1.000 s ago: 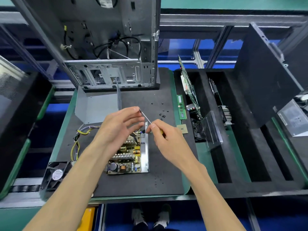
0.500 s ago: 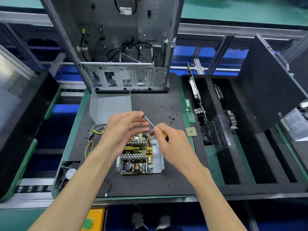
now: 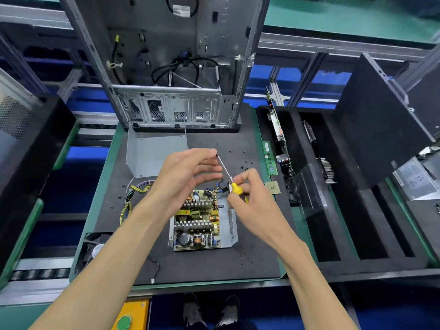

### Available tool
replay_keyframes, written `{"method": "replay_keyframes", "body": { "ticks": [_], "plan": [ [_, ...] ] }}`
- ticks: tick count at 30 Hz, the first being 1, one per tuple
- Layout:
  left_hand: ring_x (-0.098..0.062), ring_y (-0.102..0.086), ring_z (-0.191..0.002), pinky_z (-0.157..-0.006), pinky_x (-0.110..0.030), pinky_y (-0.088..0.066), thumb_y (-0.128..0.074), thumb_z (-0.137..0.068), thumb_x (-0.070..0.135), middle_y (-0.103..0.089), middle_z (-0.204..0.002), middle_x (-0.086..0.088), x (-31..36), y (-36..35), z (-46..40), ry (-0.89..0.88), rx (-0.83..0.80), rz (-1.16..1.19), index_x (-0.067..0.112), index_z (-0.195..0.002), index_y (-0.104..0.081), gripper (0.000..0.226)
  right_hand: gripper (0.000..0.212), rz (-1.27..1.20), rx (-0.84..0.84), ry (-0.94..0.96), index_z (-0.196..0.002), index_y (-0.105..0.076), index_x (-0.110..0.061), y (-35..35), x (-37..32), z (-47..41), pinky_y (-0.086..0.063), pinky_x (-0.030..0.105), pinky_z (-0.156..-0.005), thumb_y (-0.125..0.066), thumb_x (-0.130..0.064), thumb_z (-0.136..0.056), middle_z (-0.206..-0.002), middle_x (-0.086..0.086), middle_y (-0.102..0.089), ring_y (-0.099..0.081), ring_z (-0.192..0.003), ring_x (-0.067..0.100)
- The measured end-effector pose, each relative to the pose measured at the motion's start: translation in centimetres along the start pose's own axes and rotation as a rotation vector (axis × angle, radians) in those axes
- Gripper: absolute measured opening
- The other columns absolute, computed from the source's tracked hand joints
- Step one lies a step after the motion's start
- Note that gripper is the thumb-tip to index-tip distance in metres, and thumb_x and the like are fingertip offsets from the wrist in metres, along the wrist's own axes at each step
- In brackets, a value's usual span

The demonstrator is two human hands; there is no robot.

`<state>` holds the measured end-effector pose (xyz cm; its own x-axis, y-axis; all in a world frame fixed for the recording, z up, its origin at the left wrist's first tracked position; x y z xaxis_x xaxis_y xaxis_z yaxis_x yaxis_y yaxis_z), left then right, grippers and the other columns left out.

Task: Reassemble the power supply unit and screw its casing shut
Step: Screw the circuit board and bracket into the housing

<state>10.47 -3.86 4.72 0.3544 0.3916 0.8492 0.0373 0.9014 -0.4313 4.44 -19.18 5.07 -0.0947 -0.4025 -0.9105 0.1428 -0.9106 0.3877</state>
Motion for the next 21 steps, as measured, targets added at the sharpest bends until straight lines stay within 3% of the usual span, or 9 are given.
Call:
{"method": "replay_keyframes", "body": {
  "ticks": [3,6,10,14,18,21],
  "plan": [
    [-0.030,-0.075,-0.085,-0.073,-0.032,-0.061,-0.078,-0.084,0.034,-0.075,-0.088,-0.016,-0.1,0.4,-0.4,0.008,-0.037,-0.044,0.002,-0.099,-0.074,0.036,0.015,-0.062,0.058,-0.014,-0.098,-0.050,-0.031,0.6,0.1,-0.3,-0.046,0.043,-0.065,-0.058,-0.026,-0.086,-0.085,-0.002,-0.070,-0.054,-0.070,0.024],
    [-0.030,-0.076,-0.086,-0.073,-0.033,-0.063,-0.071,-0.091,0.042,-0.077,-0.087,-0.013,-0.2,2.4,-0.9,-0.037,0.021,-0.236,0.010,-0.098,-0.075,0.033,0.019,-0.160,0.123,-0.012,-0.101,-0.057,-0.028,1.5,0.3,-0.8,-0.048,0.036,-0.059,-0.065,-0.013,-0.091,-0.086,0.001,-0.072,-0.058,-0.064,0.014],
    [-0.009,-0.071,-0.085,-0.084,-0.029,-0.059,-0.068,-0.094,0.034,-0.075,-0.087,0.007,-1.1,3.7,-1.1,-0.164,0.001,-0.937,0.024,-0.095,-0.073,0.012,0.024,-0.217,0.129,0.005,-0.114,-0.067,-0.028,2.2,0.8,-1.4,-0.053,0.027,-0.052,-0.062,-0.008,-0.100,-0.081,0.008,-0.068,-0.062,-0.062,0.014],
    [-0.015,-0.063,-0.114,-0.097,-0.037,-0.051,-0.061,-0.096,0.044,-0.069,-0.121,0.008,-3.6,1.8,-0.7,-0.214,-0.137,-1.545,0.025,-0.126,-0.062,0.035,0.025,-0.121,0.151,-0.030,-0.119,-0.068,-0.038,2.4,1.8,-1.9,-0.043,0.016,-0.051,-0.058,-0.020,-0.104,-0.070,-0.006,-0.064,-0.056,-0.056,0.003],
    [-0.024,-0.059,-0.121,-0.095,-0.038,-0.045,-0.052,-0.100,0.043,-0.060,-0.135,-0.001,-5.5,0.5,-0.6,-0.231,-0.220,-1.774,0.020,-0.143,-0.050,0.049,0.019,-0.038,0.154,-0.125,-0.103,-0.055,-0.040,2.4,3.0,-2.2,-0.043,0.035,-0.061,-0.063,-0.028,-0.091,-0.082,-0.005,-0.073,-0.051,-0.057,0.011],
    [-0.025,-0.061,-0.114,-0.086,-0.036,-0.046,-0.053,-0.100,0.037,-0.056,-0.133,0.000,-5.9,1.1,-0.5,-0.224,-0.199,-1.756,0.020,-0.142,-0.051,0.046,0.017,-0.016,0.164,-0.142,-0.101,-0.056,-0.037,2.8,3.0,-2.4,-0.046,0.035,-0.064,-0.068,-0.029,-0.092,-0.091,-0.007,-0.074,-0.052,-0.055,0.009]
  ]
}}
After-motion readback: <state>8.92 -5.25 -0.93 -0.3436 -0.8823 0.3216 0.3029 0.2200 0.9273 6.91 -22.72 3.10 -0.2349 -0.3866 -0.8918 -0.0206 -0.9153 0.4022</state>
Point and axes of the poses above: each hand's wrist, its own z-axis away from the middle knuckle, its own y-axis out of the back of the hand, x = y × z, the point moved 7 cm from there along -z, towards the middle knuckle
